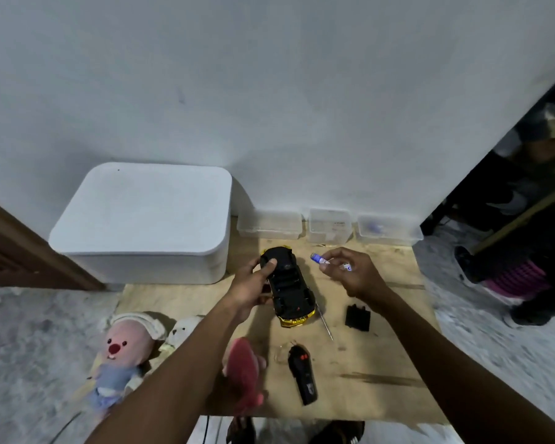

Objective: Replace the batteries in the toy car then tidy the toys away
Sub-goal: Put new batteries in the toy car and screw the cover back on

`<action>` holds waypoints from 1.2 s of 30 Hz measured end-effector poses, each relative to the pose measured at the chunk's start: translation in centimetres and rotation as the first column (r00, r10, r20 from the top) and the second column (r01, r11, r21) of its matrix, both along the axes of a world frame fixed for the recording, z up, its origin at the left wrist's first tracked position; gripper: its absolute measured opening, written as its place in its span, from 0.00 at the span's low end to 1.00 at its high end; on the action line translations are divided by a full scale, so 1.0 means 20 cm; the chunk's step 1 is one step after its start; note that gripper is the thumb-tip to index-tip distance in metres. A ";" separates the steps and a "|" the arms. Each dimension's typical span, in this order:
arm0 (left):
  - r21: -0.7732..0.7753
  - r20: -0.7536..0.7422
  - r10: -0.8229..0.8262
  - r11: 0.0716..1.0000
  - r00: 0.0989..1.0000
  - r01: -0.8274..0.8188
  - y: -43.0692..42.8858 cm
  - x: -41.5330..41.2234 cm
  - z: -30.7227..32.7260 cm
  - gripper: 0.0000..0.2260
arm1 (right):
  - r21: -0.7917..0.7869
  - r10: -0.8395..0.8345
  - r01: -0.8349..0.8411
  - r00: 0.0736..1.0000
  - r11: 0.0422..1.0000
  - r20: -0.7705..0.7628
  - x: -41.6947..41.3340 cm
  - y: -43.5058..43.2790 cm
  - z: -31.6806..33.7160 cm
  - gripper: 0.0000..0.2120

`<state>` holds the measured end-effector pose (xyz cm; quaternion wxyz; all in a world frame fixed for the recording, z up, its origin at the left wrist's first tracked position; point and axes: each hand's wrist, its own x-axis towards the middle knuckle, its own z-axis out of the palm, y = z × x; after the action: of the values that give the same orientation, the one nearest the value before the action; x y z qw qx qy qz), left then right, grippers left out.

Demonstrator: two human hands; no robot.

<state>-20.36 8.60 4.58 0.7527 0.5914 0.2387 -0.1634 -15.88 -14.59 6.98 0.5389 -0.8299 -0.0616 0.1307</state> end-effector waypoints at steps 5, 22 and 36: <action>0.005 0.099 -0.053 0.999 0.994 0.053 0.02 -0.05 0.09 0.12 | -0.042 0.123 -0.117 0.973 0.992 0.195 -0.16 0.13 0.19 0.06; -0.043 0.230 0.022 0.999 0.973 -0.012 0.16 -0.34 0.17 0.14 | -0.055 -0.140 0.181 0.892 0.982 0.429 -0.50 0.50 0.11 0.09; -0.028 0.258 0.028 0.999 0.966 -0.021 0.18 -0.30 0.16 0.13 | -0.112 -0.108 0.170 0.899 0.979 0.424 -0.49 0.53 0.09 0.09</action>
<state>-26.44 12.20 7.79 0.7865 0.5954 0.1439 -0.0784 -25.69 -3.95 8.80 0.4589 -0.8783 -0.1055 -0.0833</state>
